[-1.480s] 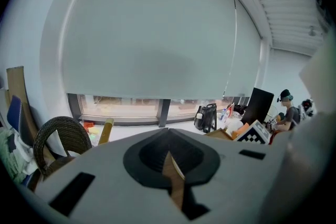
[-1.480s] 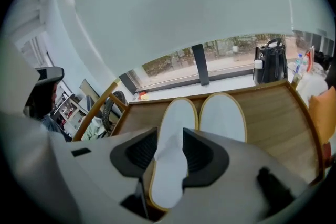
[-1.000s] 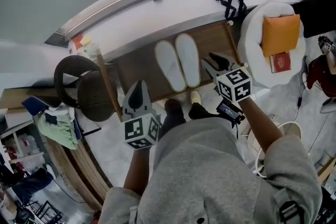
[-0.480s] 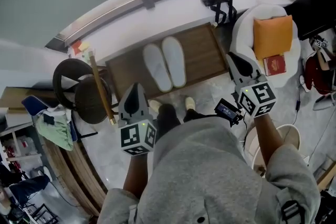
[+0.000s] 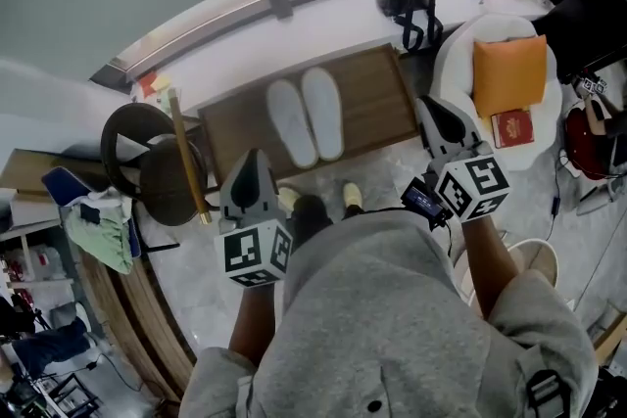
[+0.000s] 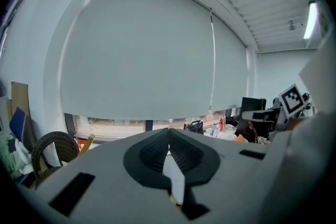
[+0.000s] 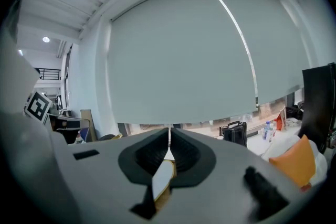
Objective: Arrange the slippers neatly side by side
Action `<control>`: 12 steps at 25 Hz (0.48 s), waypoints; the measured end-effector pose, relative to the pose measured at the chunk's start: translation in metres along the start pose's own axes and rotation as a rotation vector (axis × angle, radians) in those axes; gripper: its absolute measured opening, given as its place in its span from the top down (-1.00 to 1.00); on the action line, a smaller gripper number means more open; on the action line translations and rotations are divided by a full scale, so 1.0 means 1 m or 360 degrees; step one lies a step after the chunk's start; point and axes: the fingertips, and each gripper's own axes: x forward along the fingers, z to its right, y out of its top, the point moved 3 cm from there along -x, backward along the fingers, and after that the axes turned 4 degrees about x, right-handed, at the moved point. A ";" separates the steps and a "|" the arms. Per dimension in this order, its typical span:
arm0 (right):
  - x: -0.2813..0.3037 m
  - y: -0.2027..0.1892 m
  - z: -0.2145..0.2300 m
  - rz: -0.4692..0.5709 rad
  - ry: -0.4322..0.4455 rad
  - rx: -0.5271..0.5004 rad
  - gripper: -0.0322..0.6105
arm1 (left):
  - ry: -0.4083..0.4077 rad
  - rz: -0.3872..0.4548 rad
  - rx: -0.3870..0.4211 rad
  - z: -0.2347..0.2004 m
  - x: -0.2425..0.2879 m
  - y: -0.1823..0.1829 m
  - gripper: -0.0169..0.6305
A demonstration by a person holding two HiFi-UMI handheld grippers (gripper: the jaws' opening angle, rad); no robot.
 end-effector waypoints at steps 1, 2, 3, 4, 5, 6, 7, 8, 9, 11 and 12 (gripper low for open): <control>0.001 0.001 0.000 0.0008 0.0006 0.0001 0.80 | 0.0005 0.0001 -0.0002 0.000 0.000 0.000 0.91; 0.001 0.002 0.000 0.0016 0.0012 0.0003 0.80 | 0.0010 0.0001 -0.0003 0.000 0.000 0.000 0.91; 0.001 0.003 0.000 0.0023 0.0019 0.0006 0.80 | 0.0015 0.0001 -0.0005 0.001 0.000 0.000 0.91; 0.002 0.003 0.000 0.0029 0.0025 0.0009 0.80 | 0.0020 0.0002 -0.0006 0.002 0.000 0.000 0.91; 0.002 0.004 0.000 0.0032 0.0031 0.0010 0.80 | 0.0025 0.0005 -0.0006 0.003 0.000 0.000 0.91; 0.002 0.003 0.000 0.0034 0.0037 0.0007 0.80 | 0.0032 0.0009 -0.0004 0.003 -0.001 0.000 0.91; 0.002 0.003 0.000 0.0035 0.0041 0.0002 0.80 | 0.0041 0.0013 -0.0001 0.004 -0.002 0.000 0.91; 0.002 0.002 0.000 0.0035 0.0046 0.0000 0.80 | 0.0051 0.0017 0.0001 0.004 -0.002 0.000 0.91; 0.002 0.001 -0.001 0.0035 0.0051 0.0000 0.80 | 0.0059 0.0020 0.0000 0.004 -0.003 -0.001 0.91; 0.003 0.001 -0.001 0.0033 0.0061 -0.0004 0.80 | 0.0062 0.0029 -0.0008 0.003 -0.003 0.000 0.91; 0.004 0.001 -0.002 0.0031 0.0065 -0.0008 0.80 | 0.0059 0.0032 -0.0011 0.004 -0.002 0.000 0.91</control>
